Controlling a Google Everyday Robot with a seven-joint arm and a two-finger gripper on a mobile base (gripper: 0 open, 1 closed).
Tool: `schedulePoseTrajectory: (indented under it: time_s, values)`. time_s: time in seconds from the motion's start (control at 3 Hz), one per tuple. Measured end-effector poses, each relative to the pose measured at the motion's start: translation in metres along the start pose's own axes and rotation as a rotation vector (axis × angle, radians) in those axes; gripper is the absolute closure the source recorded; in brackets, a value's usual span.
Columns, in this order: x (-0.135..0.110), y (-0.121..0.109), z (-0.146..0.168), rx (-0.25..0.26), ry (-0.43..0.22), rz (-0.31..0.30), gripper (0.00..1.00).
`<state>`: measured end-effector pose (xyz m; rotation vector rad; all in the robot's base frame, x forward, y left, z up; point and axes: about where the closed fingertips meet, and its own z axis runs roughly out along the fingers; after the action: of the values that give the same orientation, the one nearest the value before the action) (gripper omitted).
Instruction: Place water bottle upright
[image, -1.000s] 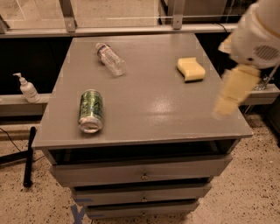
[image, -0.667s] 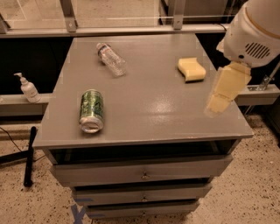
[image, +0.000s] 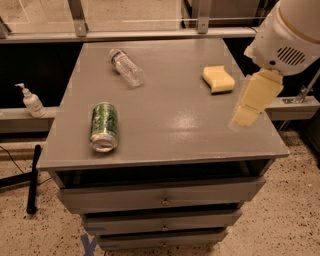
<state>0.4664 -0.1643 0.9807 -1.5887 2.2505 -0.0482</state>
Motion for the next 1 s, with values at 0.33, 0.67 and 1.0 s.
schedulePoseTrajectory:
  time_s: [0.33,0.67,1.0]
  values:
    - [-0.043,-0.029,0.01,0.053,-0.082,0.046,0.0]
    - [-0.1,-0.074,0.028,0.081,-0.151,0.154,0.0]
    - [-0.162,-0.12,0.049,0.092,-0.208,0.253,0.0]
